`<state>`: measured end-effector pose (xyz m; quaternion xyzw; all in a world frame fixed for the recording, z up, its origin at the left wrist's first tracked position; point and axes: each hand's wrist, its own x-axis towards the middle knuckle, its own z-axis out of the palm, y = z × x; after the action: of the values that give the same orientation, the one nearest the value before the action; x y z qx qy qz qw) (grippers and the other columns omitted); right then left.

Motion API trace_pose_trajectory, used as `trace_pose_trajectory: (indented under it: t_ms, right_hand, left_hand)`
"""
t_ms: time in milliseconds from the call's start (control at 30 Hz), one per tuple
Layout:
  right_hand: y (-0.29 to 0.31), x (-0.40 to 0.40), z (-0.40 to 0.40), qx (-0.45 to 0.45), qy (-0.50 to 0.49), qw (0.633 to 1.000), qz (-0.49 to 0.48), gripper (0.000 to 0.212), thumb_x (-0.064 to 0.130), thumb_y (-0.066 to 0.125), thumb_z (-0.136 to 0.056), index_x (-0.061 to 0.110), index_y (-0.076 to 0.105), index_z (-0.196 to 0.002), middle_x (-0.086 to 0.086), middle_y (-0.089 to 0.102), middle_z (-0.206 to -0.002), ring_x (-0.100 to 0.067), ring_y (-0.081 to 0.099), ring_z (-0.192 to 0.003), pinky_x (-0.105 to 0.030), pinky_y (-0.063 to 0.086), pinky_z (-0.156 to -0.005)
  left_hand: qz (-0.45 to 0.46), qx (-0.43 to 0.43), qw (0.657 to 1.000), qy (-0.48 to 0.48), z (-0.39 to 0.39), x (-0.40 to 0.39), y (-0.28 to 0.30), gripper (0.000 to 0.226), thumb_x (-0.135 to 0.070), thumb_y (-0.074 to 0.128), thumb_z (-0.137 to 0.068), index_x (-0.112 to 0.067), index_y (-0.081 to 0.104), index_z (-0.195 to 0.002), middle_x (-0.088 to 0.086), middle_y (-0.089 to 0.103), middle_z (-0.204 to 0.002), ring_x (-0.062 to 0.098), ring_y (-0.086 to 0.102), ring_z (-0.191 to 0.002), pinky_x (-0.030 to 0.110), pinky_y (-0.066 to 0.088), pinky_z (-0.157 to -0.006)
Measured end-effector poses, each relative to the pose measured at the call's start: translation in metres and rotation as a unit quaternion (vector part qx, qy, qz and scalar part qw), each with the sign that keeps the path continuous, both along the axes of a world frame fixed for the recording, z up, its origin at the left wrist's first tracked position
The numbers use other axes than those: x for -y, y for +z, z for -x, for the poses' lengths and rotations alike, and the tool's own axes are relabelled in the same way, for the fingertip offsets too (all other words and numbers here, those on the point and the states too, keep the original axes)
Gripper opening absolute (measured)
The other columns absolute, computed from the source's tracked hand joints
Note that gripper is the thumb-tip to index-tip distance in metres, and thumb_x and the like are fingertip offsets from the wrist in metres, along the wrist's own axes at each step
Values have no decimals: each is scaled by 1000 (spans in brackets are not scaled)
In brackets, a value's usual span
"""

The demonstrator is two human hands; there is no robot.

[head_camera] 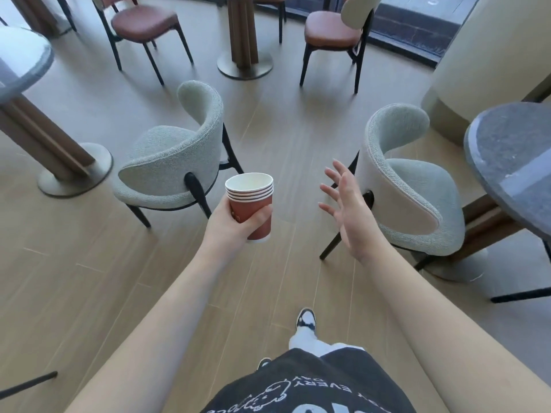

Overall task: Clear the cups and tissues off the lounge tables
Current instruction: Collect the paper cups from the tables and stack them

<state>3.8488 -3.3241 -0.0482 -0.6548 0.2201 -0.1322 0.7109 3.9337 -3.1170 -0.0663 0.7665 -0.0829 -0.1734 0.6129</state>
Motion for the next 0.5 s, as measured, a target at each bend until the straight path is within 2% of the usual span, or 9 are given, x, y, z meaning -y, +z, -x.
trace_pose_trajectory:
  t_ms: [200,333,400,500]
  right_hand:
    - [-12,64,-90,12,24,1000,-13,54,63,35,-92,44,38,-142,16,46,-147,-8,50,-133,-39,45,-109]
    - [-9,109,-146,6,42,999,-24,54,68,34,-95,44,37,-143,13,45,-149,-9,50,-133,-42,44,-111]
    - [-5,132,-175,12,51,998,-19,56,65,33,-91,44,37,-142,11,44,-151,-9,49,-133,-43,43,-112]
    - [-1,158,-214,13,54,998,-31,50,67,33,-95,46,38,-140,11,44,-151,-10,49,-134,-41,43,-111]
  left_hand:
    - [-16,5,1000,19,-86,61,2,65,-64,79,-53,-39,63,-110,-25,75,-100,-12,68,-93,5,49,-75]
    - [-57,-1,998,22,-141,106,7,64,-69,78,-51,-41,62,-107,-19,73,-109,-3,68,-102,20,51,-86]
    - [-71,4,997,23,-168,125,9,62,-65,82,-54,-41,61,-107,-19,72,-108,-4,66,-102,22,50,-85]
    - [-71,5,997,26,-206,146,9,59,-51,89,-65,-36,62,-116,-18,72,-108,-5,66,-101,24,50,-83]
